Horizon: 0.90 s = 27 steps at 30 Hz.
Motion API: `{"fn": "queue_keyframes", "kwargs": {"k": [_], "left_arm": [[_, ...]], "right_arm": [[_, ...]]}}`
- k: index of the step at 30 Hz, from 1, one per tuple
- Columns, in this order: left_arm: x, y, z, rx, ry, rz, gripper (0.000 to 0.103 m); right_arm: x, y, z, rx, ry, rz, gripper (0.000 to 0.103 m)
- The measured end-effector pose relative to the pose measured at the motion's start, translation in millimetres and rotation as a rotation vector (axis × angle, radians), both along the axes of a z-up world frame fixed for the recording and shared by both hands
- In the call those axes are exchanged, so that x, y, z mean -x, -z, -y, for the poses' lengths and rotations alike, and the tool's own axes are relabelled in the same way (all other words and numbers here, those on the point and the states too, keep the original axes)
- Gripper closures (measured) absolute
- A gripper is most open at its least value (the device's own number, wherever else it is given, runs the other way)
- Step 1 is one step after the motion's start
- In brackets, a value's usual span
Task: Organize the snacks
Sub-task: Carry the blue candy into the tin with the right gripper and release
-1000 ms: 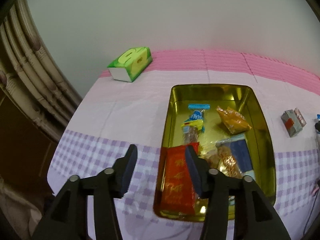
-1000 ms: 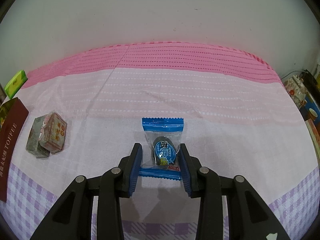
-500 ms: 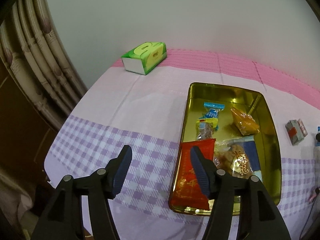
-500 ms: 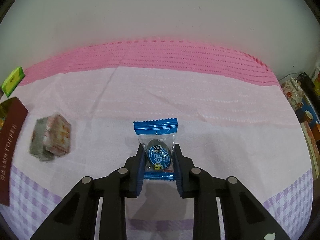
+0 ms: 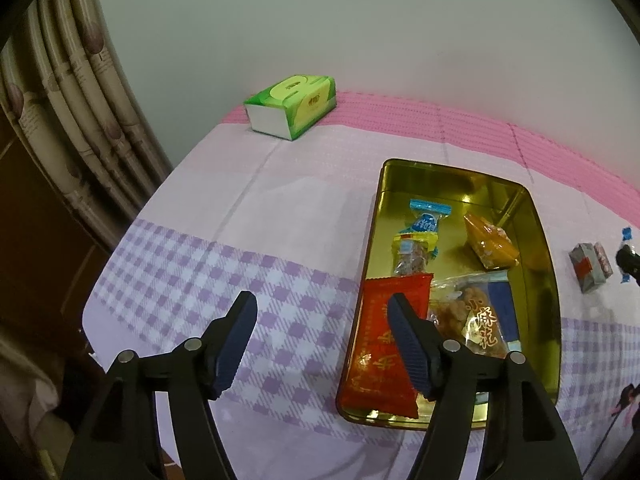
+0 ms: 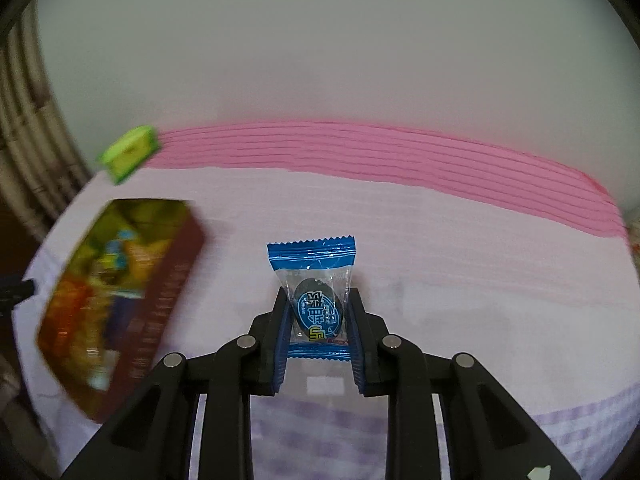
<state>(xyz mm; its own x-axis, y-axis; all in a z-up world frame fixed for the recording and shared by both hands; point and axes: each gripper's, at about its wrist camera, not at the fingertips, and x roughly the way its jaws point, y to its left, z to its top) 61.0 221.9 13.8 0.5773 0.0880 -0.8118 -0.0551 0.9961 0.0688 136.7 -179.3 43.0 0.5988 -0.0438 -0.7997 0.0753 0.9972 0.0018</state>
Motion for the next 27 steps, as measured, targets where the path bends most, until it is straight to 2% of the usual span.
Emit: {"fn": "queue_keyframes", "kwargs": {"k": [5, 10, 19, 27], "left_arm": [[-1, 1, -2, 0.007, -0.011, -0.004, 0.034], [-3, 5, -8, 0.011, -0.041, -0.016, 0.034], [-5, 6, -19, 0.024, -0.093, -0.023, 0.034], [-6, 7, -24, 0.026, -0.118, -0.027, 0.034]], "right_arm": [[-10, -1, -56, -0.047, -0.116, -0.002, 0.08], [-22, 6, -92, -0.04, -0.177, -0.022, 0.079], [-39, 15, -128, -0.031, -0.227, -0.048, 0.079], [-49, 27, -138, -0.029, -0.221, -0.08, 0.079]]}}
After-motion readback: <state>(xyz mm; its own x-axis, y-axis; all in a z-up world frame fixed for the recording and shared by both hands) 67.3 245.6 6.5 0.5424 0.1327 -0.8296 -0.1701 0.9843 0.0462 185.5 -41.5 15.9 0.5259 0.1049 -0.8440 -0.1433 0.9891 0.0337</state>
